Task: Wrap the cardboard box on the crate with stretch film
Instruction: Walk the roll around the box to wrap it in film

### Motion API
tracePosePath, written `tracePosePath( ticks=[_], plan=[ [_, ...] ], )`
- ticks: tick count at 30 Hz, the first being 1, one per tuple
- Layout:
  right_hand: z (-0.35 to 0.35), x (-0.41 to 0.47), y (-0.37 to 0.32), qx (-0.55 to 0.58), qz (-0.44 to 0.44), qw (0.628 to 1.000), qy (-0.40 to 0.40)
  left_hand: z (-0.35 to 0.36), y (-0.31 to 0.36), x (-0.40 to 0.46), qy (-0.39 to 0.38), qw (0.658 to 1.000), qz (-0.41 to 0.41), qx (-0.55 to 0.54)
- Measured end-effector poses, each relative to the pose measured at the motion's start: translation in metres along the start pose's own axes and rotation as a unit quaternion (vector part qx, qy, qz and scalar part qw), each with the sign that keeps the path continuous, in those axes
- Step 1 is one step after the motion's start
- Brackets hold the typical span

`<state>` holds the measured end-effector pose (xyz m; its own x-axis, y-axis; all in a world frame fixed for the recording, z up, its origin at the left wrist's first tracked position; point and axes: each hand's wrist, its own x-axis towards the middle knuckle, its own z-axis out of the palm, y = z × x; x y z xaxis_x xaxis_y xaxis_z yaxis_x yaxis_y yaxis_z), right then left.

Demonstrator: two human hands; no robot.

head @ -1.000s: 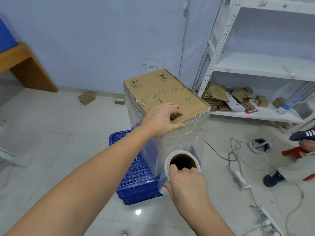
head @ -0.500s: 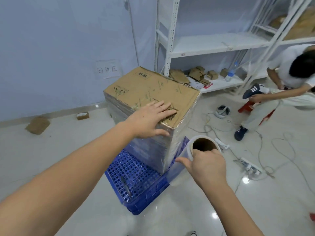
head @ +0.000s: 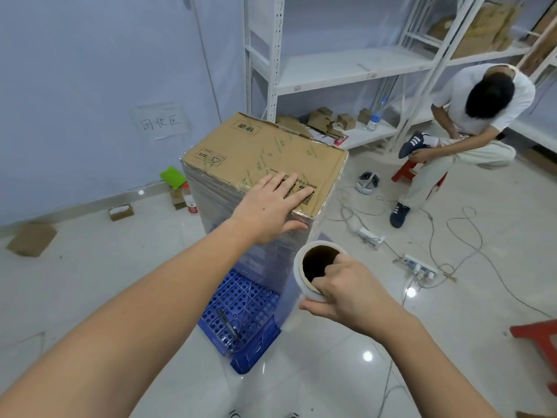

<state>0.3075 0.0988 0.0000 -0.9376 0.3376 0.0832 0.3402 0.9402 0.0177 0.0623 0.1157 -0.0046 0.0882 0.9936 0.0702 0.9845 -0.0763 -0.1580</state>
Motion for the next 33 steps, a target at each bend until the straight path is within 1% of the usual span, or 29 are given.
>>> tracePosePath(
  ticks=[4,7,9,11,13,15,18,20,22,23,25,27,31,33],
  plan=[
    [-0.009,0.02,-0.012,0.011,0.005,0.999,-0.038,-0.002,-0.002,0.001,-0.003,1.0,-0.006,-0.004],
    [-0.02,0.021,-0.017,0.01,0.032,0.999,-0.041,-0.006,-0.002,0.006,-0.01,1.0,-0.008,-0.012],
    [-0.028,0.016,-0.025,0.016,0.075,0.995,-0.058,-0.007,-0.003,0.01,-0.011,1.0,-0.009,-0.019],
    [-0.03,0.013,-0.037,0.012,0.133,0.989,-0.057,-0.007,-0.003,0.011,-0.009,1.0,-0.009,-0.024],
    [-0.027,0.014,-0.044,-0.012,0.183,0.981,-0.059,-0.006,-0.004,0.011,-0.01,1.0,-0.009,-0.028],
    [-0.022,0.015,-0.044,-0.036,0.211,0.975,-0.057,-0.006,-0.005,0.012,-0.011,0.999,-0.009,-0.034],
    [-0.022,0.014,-0.042,-0.029,0.213,0.976,-0.043,-0.012,-0.007,0.015,-0.025,0.997,-0.012,-0.074],
    [-0.021,0.012,-0.041,-0.007,0.211,0.976,-0.05,-0.017,-0.012,0.018,-0.037,0.995,-0.009,-0.094],
    [-0.019,0.011,-0.041,0.033,0.221,0.972,-0.073,-0.021,-0.022,0.02,-0.059,0.995,0.017,-0.083],
    [-0.02,0.01,-0.041,0.035,0.223,0.97,-0.091,-0.022,-0.028,0.02,-0.073,0.994,0.036,-0.073],
    [-0.021,0.01,-0.043,0.008,0.217,0.967,-0.132,-0.024,-0.044,0.018,-0.09,0.992,0.077,-0.053],
    [-0.019,0.01,-0.045,-0.006,0.204,0.969,-0.14,-0.025,-0.061,0.019,-0.085,0.989,0.119,-0.035],
    [-0.011,0.028,-0.052,-0.011,0.215,0.973,-0.085,-0.017,-0.089,0.027,-0.064,0.982,0.174,-0.018],
    [-0.008,0.042,-0.057,0.003,0.278,0.959,-0.059,-0.008,-0.095,0.031,-0.047,0.982,0.183,-0.018]
  ],
)
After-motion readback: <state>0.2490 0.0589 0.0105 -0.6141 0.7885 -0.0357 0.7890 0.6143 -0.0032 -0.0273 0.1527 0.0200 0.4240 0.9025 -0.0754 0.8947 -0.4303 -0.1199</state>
